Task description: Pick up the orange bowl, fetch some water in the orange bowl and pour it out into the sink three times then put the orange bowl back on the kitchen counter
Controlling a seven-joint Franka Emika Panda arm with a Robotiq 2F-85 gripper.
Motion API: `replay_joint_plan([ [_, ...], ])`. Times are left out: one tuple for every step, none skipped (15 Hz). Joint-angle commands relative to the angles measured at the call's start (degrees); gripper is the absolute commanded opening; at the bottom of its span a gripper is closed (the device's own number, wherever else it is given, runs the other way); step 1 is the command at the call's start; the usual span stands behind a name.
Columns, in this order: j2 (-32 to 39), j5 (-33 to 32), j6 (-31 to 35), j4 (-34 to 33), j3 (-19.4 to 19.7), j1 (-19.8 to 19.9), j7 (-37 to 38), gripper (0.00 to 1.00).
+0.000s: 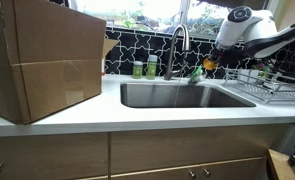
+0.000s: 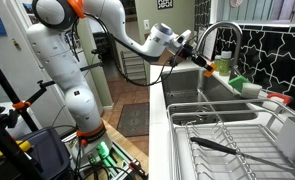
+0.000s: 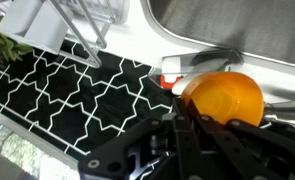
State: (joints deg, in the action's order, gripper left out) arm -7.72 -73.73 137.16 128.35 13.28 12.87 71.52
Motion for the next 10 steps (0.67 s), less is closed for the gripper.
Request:
replay_joint_plan([
  [-2.8, 15.7, -2.6, 2.3, 0.6, -1.5, -8.7, 0.01],
  [-3.1, 20.3, -3.1, 2.4, 0.7, -1.6, -11.5, 0.01],
  [-3.4, 24.8, -4.1, 2.4, 0.7, -1.8, -14.9, 0.01],
  [-3.6, 29.4, -5.5, 2.2, 0.5, -1.9, -18.2, 0.01],
  [-3.6, 33.6, -7.2, 1.9, -0.1, -1.4, -21.3, 0.01],
  [-3.6, 37.5, -9.5, 1.4, -0.3, -1.4, -24.3, 0.01],
  [-3.7, 41.2, -11.6, 1.1, -0.5, -1.3, -27.2, 0.01],
  [-3.8, 44.5, -13.7, 0.9, -0.7, -1.2, -30.0, 0.01],
  [-3.7, 47.7, -15.9, 0.6, -1.0, -1.0, -32.6, 0.01],
  [-3.5, 50.5, -18.0, 0.4, -1.2, -0.9, -34.9, 0.01],
])
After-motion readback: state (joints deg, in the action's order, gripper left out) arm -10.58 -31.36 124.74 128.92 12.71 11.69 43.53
